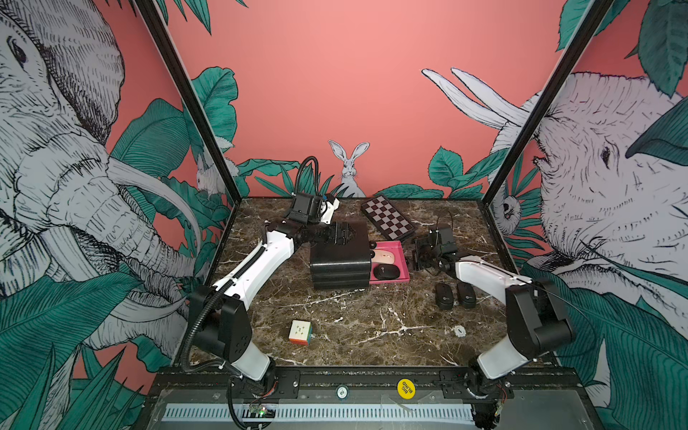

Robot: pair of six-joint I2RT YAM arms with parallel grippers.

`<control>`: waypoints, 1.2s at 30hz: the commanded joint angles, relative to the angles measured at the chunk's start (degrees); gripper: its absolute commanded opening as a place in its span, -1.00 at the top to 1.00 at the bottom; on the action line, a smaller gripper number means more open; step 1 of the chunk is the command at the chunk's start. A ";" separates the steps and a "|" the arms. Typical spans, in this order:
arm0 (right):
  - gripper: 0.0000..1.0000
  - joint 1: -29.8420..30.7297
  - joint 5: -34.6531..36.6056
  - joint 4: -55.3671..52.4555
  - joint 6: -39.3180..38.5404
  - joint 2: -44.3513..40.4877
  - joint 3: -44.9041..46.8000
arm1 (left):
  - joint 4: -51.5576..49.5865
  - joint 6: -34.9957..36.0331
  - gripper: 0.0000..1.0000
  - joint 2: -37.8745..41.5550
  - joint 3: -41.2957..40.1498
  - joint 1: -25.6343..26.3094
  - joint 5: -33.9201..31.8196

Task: Take the mice out of the drawer
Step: Open the drawer in the storage box, then pick up the mouse from the drawer.

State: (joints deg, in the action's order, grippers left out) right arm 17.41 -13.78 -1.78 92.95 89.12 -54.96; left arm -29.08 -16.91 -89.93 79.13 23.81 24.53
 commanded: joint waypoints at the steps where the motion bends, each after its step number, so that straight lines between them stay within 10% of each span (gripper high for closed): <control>1: -0.58 0.73 0.30 -10.15 -7.74 -1.24 -0.89 | -7.29 -0.64 -0.83 -2.15 -0.88 0.04 -1.64; 22: -0.99 14.32 12.05 -24.95 -22.40 -10.43 -13.86 | -5.94 -5.35 -0.83 -2.18 1.46 0.09 -7.30; 36: -0.97 10.36 9.23 -2.01 -27.34 -20.08 -3.26 | -3.52 -8.56 -0.83 -3.14 2.74 0.09 -10.03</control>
State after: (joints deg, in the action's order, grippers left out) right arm 29.98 -3.42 -10.55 65.47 70.35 -60.62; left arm -29.15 -23.81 -91.44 81.69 23.88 16.62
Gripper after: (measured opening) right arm 0.987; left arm 0.916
